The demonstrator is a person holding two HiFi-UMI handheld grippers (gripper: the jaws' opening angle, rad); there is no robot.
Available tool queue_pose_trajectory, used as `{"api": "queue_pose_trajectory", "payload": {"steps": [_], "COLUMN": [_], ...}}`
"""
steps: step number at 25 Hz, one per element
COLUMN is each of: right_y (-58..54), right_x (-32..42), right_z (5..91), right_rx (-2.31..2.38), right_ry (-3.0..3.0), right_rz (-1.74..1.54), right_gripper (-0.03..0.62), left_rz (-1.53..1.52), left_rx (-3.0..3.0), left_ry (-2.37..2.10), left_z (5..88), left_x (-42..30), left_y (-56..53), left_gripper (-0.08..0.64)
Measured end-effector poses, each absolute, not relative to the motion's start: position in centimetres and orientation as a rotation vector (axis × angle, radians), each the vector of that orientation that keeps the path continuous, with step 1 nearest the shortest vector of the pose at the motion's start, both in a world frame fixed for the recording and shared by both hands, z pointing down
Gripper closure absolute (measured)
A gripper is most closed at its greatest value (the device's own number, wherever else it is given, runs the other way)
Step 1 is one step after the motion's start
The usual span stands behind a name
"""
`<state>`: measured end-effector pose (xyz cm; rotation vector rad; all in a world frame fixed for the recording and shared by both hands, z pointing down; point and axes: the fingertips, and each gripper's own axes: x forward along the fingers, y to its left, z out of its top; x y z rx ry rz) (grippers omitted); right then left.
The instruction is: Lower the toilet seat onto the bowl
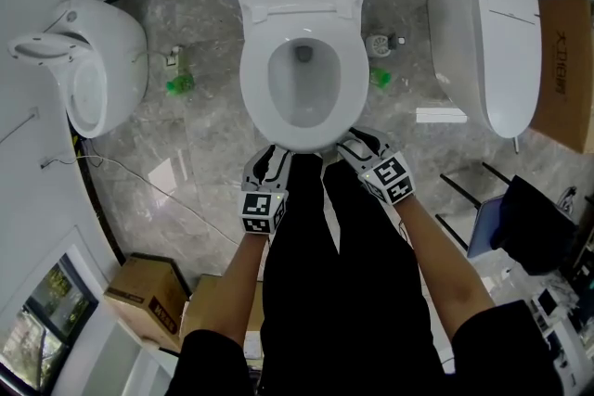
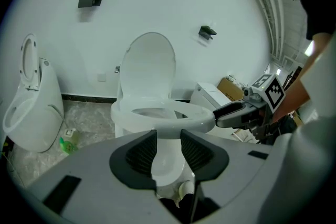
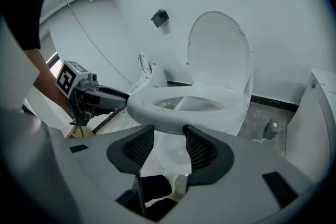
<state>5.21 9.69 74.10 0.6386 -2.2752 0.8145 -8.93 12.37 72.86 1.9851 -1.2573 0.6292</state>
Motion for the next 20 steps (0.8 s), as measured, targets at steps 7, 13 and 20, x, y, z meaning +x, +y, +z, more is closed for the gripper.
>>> {"api": "queue_pose_trajectory", "payload": {"steps": [7, 13, 20], "right_y": [10.1, 10.2, 11.0], "right_x": [5.4, 5.8, 5.4], "right_z": [74.5, 74.9, 75.9], "right_rx": [0.715, 0.776, 0.737], "right_ry": [-2.282, -2.280, -2.284], "right_rz": [0.704, 0.709, 0.739], "right_gripper": [0.392, 0.360, 0.362], "left_rz": [0.603, 0.616, 0.629], "left_rx": [2.011, 2.003, 2.006], "left_ry": [-1.266, -1.251, -1.239], "left_z": [73.4, 74.1, 74.8], "left_x": [-8.8, -8.5, -8.4], "left_y": [12.7, 13.3, 13.8], "left_gripper": [0.430, 0.440, 0.440]}}
